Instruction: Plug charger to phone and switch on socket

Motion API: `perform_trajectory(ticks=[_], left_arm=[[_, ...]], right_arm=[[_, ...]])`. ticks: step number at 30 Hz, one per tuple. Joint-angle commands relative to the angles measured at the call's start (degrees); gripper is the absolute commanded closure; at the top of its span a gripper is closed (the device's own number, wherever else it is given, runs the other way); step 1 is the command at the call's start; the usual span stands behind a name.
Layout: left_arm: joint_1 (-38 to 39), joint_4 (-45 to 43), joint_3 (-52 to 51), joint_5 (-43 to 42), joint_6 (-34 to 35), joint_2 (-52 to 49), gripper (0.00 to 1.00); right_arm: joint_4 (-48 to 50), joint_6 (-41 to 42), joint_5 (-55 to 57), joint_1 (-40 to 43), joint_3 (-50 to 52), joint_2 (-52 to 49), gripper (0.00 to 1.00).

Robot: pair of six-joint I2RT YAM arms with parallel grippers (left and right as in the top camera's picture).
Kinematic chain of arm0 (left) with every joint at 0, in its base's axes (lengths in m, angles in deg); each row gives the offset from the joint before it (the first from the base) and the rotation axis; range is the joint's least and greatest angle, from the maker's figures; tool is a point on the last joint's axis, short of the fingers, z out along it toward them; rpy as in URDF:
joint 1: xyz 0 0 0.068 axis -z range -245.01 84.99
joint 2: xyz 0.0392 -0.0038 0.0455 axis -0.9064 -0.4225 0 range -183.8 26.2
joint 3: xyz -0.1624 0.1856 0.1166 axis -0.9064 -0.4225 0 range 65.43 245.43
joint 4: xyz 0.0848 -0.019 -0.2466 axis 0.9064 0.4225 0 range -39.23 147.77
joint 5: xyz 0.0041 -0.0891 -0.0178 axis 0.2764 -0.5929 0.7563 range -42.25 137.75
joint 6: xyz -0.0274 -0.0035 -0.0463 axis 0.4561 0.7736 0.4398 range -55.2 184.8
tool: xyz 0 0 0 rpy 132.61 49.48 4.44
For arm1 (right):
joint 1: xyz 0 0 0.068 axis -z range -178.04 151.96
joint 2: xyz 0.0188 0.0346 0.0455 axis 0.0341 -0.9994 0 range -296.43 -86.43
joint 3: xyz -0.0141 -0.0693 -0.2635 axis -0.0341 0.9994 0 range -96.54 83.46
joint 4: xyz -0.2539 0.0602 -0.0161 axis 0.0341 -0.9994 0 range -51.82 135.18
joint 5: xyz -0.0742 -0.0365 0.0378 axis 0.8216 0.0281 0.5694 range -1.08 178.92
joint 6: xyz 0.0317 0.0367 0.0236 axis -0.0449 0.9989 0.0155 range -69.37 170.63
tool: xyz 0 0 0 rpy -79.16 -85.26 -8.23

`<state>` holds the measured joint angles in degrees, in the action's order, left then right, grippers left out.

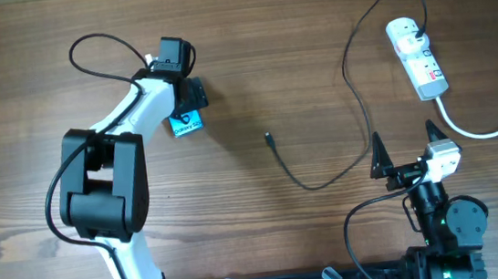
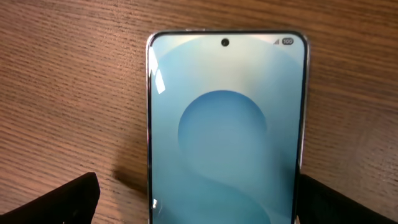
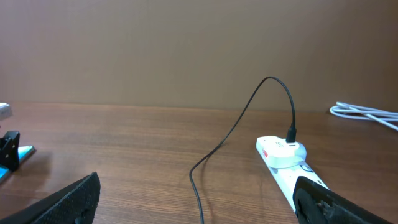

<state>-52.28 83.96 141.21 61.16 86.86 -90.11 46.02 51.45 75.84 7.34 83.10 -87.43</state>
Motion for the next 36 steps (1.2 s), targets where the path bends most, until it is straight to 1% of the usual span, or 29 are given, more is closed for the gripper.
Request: perform_trajectory(ticks=[1, 7, 9, 12, 13, 15, 16, 23, 27, 29, 30, 32, 33, 34, 35, 36], left_arm=[[-0.3, 1.7, -0.9, -2.0, 0.9, -0.8, 0.0], [-0.5, 1.9, -0.9, -2.1, 1.0, -0.8, 0.0], [-0.7, 0.1, -0.9, -4.5, 1.1, -0.8, 0.0], [-0.6, -1.1, -0.9, -7.7, 6.0, -0.8, 0.0], [-0.6, -0.8, -0.9, -7.9, 9.1, -0.8, 0.02], [-0.6, -0.4, -1.0, -8.0, 11.9, -0.8, 0.07], [-0.5, -0.3, -1.2, -8.0, 11.8, -0.8, 0.09], [-0.5, 3.1, -1.3, -8.0, 11.7, -0.8, 0.14], [-0.5, 4.2, -1.3, -8.0, 10.9, -0.8, 0.2], [-0.5, 4.2, -1.3, -8.0, 9.6, -0.8, 0.26], [-0.5, 4.3, -1.3, -8.0, 9.6, -0.8, 0.27], [-0.5, 4.8, -1.3, -8.0, 9.7, -0.8, 0.26], [-0.5, 4.8, -1.3, -8.0, 9.7, -0.8, 0.22], [-0.5, 4.8, -1.3, -8.0, 9.7, -0.8, 0.09], [-0.5, 4.6, -1.3, -8.0, 9.6, -0.8, 0.0], [-0.5, 4.1, -1.3, -8.0, 9.7, -0.8, 0.0]], right_arm=[[0.2, 0.7, -0.5, 0.0, 0.1, 0.4, 0.0], [0.2, 0.7, -0.5, 0.0, 0.1, 0.4, 0.0], [0.2, 0.7, -0.5, 0.0, 0.1, 0.4, 0.0], [0.2, 0.7, -0.5, 0.0, 0.1, 0.4, 0.0], [0.2, 0.7, -0.5, 0.0, 0.1, 0.4, 0.0], [0.2, 0.7, -0.5, 0.0, 0.1, 0.4, 0.0], [0.2, 0.7, -0.5, 0.0, 0.1, 0.4, 0.0], [0.2, 0.7, -0.5, 0.0, 0.1, 0.4, 0.0], [0.2, 0.7, -0.5, 0.0, 0.1, 0.4, 0.0], [0.2, 0.7, -0.5, 0.0, 0.1, 0.4, 0.0], [0.2, 0.7, -0.5, 0.0, 0.1, 0.4, 0.0], [0.2, 0.7, -0.5, 0.0, 0.1, 0.4, 0.0], [0.2, 0.7, -0.5, 0.0, 0.1, 0.4, 0.0], [0.2, 0.7, -0.5, 0.0, 0.1, 0.4, 0.0], [0.2, 0.7, -0.5, 0.0, 0.1, 0.4, 0.0], [0.2, 0.7, -0.5, 0.0, 0.1, 0.4, 0.0]])
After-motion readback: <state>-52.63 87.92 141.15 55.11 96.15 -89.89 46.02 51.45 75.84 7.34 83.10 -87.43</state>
